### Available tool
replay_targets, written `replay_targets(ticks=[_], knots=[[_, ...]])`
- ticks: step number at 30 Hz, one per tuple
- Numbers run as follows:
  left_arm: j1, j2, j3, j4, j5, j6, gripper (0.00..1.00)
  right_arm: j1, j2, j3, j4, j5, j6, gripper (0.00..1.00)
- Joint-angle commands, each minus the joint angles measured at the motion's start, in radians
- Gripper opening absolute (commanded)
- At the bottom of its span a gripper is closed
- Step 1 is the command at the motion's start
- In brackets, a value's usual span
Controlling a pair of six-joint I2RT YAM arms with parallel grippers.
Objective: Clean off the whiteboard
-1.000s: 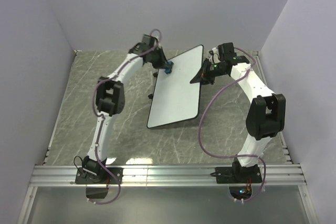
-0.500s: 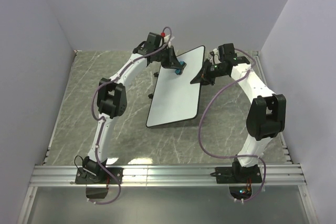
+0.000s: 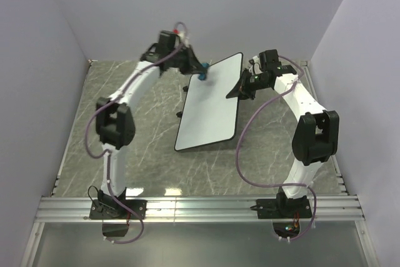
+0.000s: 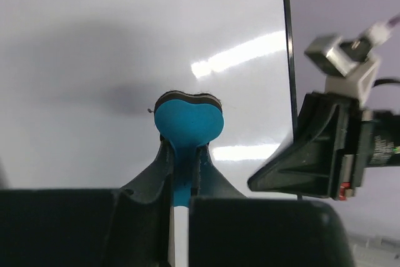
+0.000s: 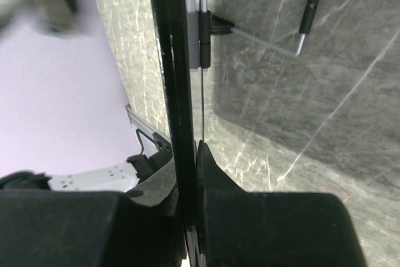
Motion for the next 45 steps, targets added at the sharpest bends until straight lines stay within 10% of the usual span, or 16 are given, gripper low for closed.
replay_targets(ticks=[1, 8, 17, 28, 38, 41, 45], knots=[[0.141, -0.257, -0.069, 0.103, -0.134, -0.076, 0.00, 0.027, 0.061, 0.044, -0.038, 0.100, -0.003, 0.00], [0.311, -0.344, -0.303, -0.084, -0.347, 0.025, 0.00, 0.025, 0.102, 0.105, -0.036, 0.083, 0.022, 0.02], [0.354, -0.450, -0.727, -0.025, -0.400, 0.065, 0.00, 0.027, 0.106, 0.146, -0.045, 0.067, 0.014, 0.45], [0.354, -0.458, -0.879, -0.014, -0.443, 0.105, 0.02, 0.016, 0.064, 0.255, -0.110, 0.055, 0.002, 0.89], [0.354, -0.426, -0.911, -0.015, -0.498, 0.107, 0.56, -0.041, -0.065, 0.458, -0.325, 0.211, -0.106, 1.00], [0.353, -0.430, -0.910, -0.023, -0.506, 0.097, 0.88, -0.059, -0.149, 0.403, -0.352, 0.282, -0.147, 1.00], [0.347, -0.440, -0.901, -0.037, -0.538, 0.093, 0.99, -0.059, -0.299, 0.214, -0.291, 0.356, -0.141, 1.00]])
